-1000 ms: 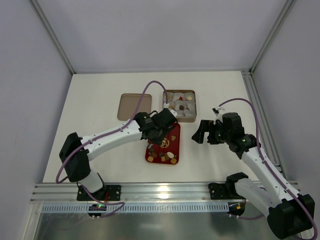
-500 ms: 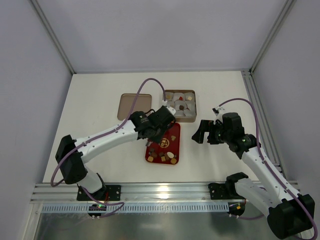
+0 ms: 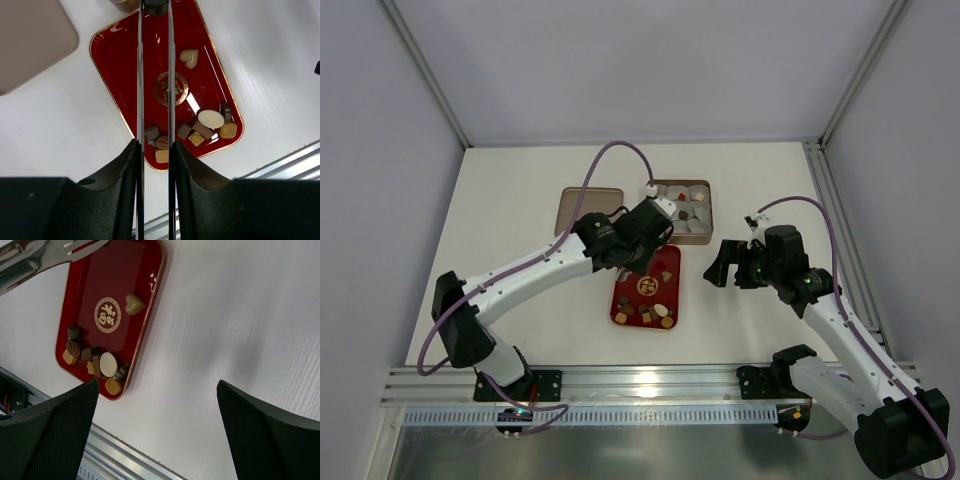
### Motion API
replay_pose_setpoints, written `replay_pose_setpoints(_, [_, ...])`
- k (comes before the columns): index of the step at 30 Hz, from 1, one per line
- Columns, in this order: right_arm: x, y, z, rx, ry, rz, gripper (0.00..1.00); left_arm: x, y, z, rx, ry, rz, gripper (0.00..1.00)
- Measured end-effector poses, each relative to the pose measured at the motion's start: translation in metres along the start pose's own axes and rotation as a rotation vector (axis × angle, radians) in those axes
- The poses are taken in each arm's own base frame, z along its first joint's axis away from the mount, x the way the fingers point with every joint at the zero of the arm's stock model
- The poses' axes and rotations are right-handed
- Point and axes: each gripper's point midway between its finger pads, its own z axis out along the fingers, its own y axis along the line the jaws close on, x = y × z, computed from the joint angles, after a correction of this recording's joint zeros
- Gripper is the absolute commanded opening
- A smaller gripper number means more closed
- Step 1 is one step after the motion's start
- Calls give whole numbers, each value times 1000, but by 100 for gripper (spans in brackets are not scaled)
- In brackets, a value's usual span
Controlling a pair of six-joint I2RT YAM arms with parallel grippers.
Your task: Pack the chocolate
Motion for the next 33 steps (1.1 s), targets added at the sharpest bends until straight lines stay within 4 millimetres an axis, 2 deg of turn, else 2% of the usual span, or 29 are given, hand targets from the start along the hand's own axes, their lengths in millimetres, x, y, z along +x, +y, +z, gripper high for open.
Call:
replay_pose_setpoints(4, [0, 0, 0, 1, -1, 0, 100, -18, -2, 0, 5, -28, -10, 27])
replay_pose_setpoints(17, [-5, -4, -4, 29, -32, -5, 100, -60, 3, 35, -15, -37, -43, 27])
replay_pose_setpoints(24, [-5, -5, -5, 37, -38, -6, 100, -69, 10, 53, -18, -28, -58, 27])
replay_pose_setpoints(33, [-12, -7, -7, 61, -60, 1, 100, -74, 8, 52, 6, -37, -67, 28])
